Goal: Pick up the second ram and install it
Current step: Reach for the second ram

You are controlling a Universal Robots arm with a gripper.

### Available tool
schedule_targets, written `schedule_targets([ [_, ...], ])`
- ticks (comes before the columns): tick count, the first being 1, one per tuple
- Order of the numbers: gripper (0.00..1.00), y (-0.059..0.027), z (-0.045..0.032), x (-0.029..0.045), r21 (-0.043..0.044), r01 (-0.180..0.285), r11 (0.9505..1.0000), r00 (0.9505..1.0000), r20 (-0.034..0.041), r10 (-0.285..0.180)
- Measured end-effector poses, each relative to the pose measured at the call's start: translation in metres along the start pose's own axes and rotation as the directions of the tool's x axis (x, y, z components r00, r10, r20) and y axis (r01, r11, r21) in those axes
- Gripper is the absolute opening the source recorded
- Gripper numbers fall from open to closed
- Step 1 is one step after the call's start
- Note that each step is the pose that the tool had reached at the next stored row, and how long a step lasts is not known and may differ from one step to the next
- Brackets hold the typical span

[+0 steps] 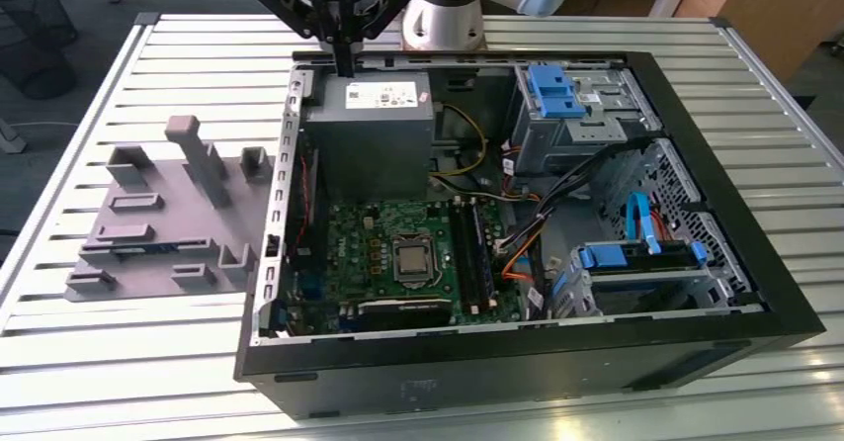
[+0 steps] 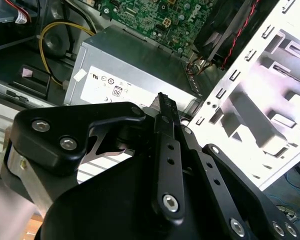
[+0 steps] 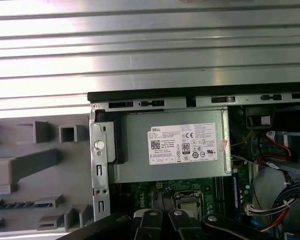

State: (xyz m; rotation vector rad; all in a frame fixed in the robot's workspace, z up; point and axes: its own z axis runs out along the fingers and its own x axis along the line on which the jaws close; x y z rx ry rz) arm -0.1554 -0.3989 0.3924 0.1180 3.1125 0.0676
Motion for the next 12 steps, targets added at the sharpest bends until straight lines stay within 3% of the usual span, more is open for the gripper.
schedule_targets([
  [12, 0.11, -0.0005, 0.0000, 0.0064, 0.0000, 0.000, 1.0000, 1.0000, 0.0000, 0.000],
])
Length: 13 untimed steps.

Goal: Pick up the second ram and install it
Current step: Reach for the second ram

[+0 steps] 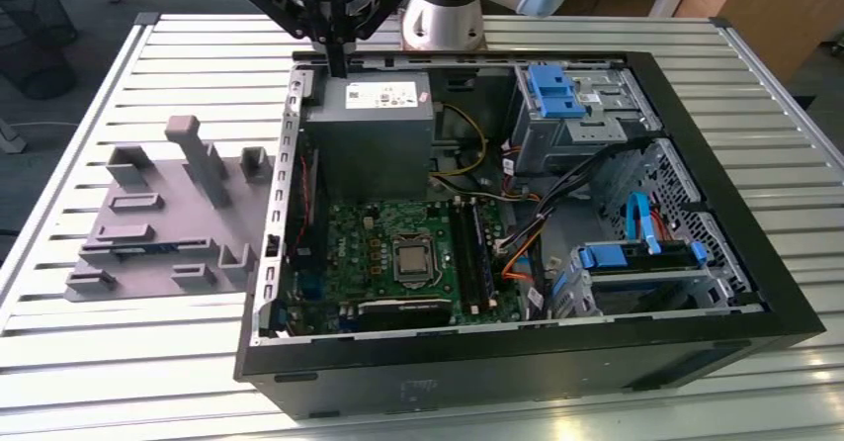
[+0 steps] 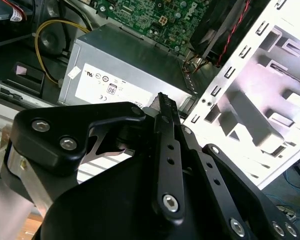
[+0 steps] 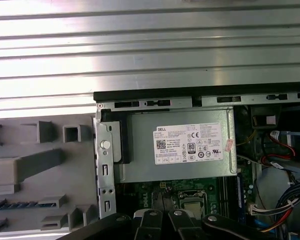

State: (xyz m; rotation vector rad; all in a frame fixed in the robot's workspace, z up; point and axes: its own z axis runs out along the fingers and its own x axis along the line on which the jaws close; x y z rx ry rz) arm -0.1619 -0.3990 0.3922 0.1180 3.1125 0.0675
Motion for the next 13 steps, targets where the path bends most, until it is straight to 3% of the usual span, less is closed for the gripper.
schedule_targets([
  [13, 0.11, -0.0006, -0.0001, 0.0080, 0.0000, 0.000, 1.0000, 1.0000, 0.0000, 0.000],
])
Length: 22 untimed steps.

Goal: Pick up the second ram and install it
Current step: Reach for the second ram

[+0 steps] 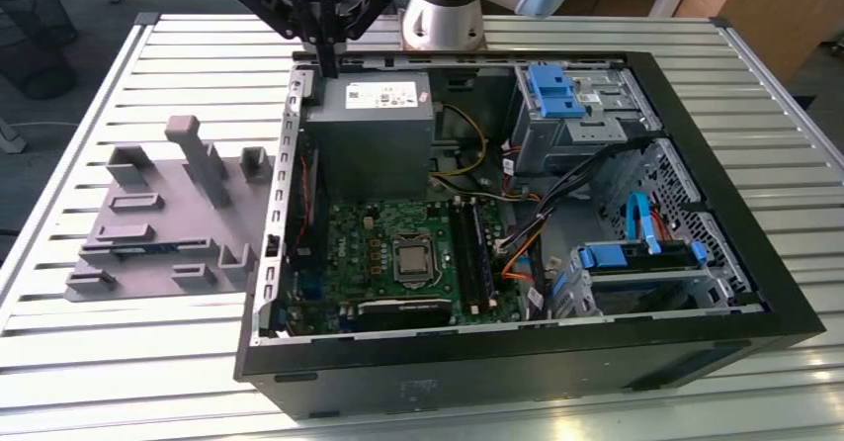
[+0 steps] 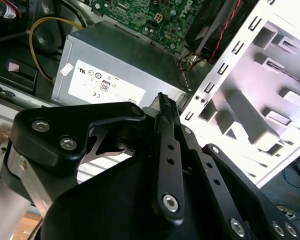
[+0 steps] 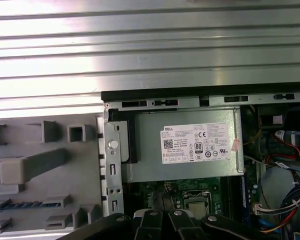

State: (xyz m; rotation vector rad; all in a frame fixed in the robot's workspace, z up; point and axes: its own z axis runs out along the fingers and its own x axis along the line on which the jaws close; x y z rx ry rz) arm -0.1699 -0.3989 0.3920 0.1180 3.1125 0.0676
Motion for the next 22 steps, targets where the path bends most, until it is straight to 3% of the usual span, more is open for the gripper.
schedule_targets([
  [22, 0.11, -0.0011, -0.0001, 0.0138, -0.0001, 0.000, 1.0000, 1.0000, 0.0000, 0.000],
])
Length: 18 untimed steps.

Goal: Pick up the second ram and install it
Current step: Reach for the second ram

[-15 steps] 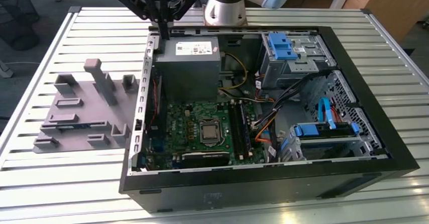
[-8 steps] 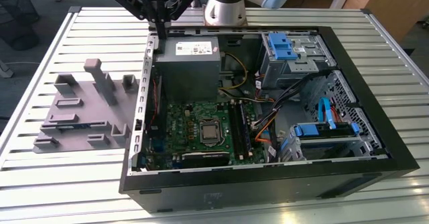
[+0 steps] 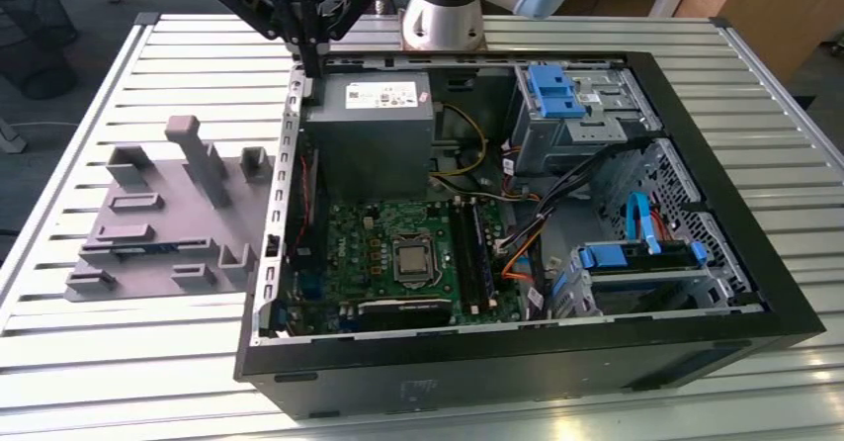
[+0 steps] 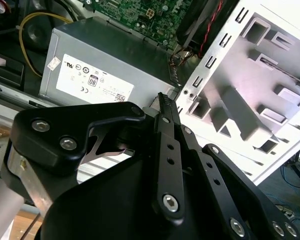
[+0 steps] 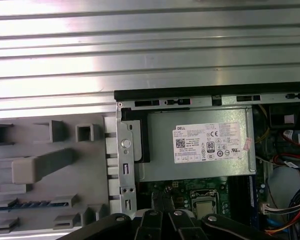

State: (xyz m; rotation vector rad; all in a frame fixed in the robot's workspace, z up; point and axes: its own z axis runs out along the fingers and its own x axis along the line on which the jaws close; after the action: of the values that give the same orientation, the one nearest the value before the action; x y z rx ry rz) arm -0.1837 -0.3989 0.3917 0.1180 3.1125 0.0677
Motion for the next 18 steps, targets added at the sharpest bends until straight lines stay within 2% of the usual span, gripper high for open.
schedule_targets([
  [18, 0.11, -0.0008, 0.0000, 0.0100, 0.0000, 0.000, 1.0000, 1.0000, 0.0000, 0.000],
])
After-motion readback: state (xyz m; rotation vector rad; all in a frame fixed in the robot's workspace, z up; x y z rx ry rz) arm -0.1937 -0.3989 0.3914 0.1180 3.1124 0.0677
